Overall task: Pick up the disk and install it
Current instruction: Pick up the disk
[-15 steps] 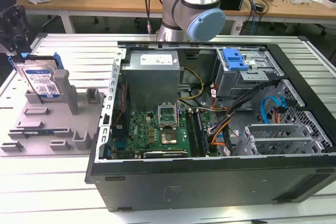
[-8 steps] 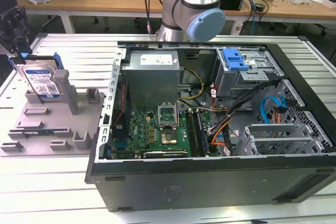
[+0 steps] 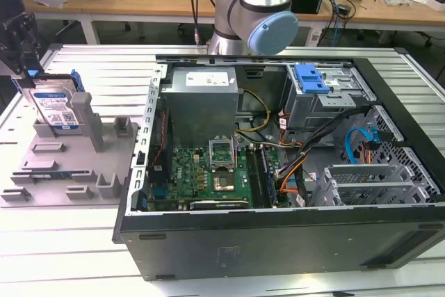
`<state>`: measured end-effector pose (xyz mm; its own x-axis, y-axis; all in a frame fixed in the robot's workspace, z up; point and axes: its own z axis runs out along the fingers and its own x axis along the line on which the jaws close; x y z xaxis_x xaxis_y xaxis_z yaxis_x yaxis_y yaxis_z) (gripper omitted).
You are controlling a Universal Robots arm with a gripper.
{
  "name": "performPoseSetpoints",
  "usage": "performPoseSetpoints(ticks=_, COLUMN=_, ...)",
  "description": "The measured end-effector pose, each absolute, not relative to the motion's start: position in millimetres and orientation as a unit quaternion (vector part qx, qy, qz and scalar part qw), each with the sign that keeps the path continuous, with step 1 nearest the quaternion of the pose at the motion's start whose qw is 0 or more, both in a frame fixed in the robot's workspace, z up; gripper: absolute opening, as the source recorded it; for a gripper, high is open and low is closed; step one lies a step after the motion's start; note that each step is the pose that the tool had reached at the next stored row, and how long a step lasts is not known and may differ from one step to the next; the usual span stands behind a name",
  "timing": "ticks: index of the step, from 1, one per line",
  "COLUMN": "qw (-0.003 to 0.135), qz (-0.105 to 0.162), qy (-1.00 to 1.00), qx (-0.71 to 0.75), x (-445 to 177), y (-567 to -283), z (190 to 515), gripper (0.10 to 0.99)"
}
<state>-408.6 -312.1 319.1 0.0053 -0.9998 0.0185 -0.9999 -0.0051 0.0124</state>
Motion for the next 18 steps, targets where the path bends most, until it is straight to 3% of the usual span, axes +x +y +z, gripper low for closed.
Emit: performPoseSetpoints(ticks=18, qw=0.011, qz=0.002, qy=-0.705, qx=0.709, x=-410.1, y=-310.2, z=311.5, gripper=0.482)
